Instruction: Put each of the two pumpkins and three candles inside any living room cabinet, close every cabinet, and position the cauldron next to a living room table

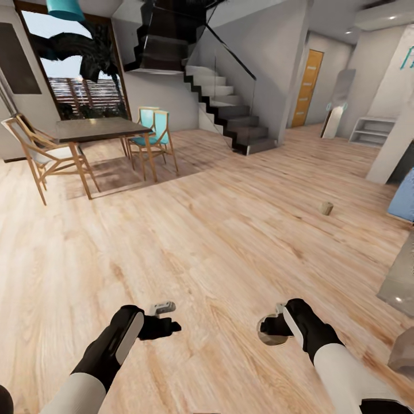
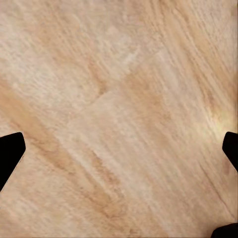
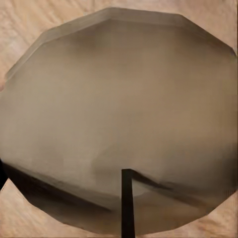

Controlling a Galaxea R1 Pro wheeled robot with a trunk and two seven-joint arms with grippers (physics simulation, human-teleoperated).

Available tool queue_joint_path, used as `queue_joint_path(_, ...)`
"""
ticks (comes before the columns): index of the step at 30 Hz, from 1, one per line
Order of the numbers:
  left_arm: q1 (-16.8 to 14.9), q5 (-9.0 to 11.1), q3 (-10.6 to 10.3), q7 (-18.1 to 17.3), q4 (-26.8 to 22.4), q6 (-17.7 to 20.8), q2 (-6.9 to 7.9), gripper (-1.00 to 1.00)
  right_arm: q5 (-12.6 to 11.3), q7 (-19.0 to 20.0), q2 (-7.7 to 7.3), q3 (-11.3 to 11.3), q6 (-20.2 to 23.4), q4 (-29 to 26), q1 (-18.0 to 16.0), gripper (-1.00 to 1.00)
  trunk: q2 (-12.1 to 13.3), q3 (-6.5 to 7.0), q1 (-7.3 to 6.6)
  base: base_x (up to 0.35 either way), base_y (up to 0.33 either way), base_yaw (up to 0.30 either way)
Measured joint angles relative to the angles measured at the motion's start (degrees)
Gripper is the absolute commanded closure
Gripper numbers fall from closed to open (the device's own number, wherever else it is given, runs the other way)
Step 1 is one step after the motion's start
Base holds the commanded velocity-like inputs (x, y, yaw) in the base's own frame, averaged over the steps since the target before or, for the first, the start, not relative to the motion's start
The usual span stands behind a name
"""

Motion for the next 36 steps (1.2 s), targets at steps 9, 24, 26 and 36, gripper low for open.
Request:
queue_joint_path(9, 0.0, 0.0, 0.0, 0.0, 0.0, 0.0, -0.04, -1.0, 0.0, 0.0, 0.0, 0.0, 0.0, 0.0, 0.0, 1.0, 0.0, 0.73, 0.0, 0.335, 0.0, -0.172)
queue_joint_path(24, 0.0, 0.0, 0.0, 0.1, 0.1, -0.1, -0.09, -1.0, 0.0, 0.1, 0.0, 0.0, 0.0, 0.0, 0.0, 1.0, 0.0, 1.79, 0.0, 0.335, 0.01, -0.141)
queue_joint_path(26, 0.0, 0.0, 0.0, 0.1, 0.1, -0.1, -0.14, -1.0, 0.0, 0.1, 0.0, 0.0, 0.0, 0.0, 0.0, 1.0, 0.0, 1.8, 0.0, 0.335, 0.07, -0.012)
queue_joint_path(36, 0.0, 0.0, -0.1, 0.2, 0.2, -0.1, -0.18, -1.0, 0.0, 0.1, 0.0, 0.0, 0.1, 0.0, 0.0, 1.0, 0.0, 1.82, 0.0, 0.335, 0.125, -0.039)
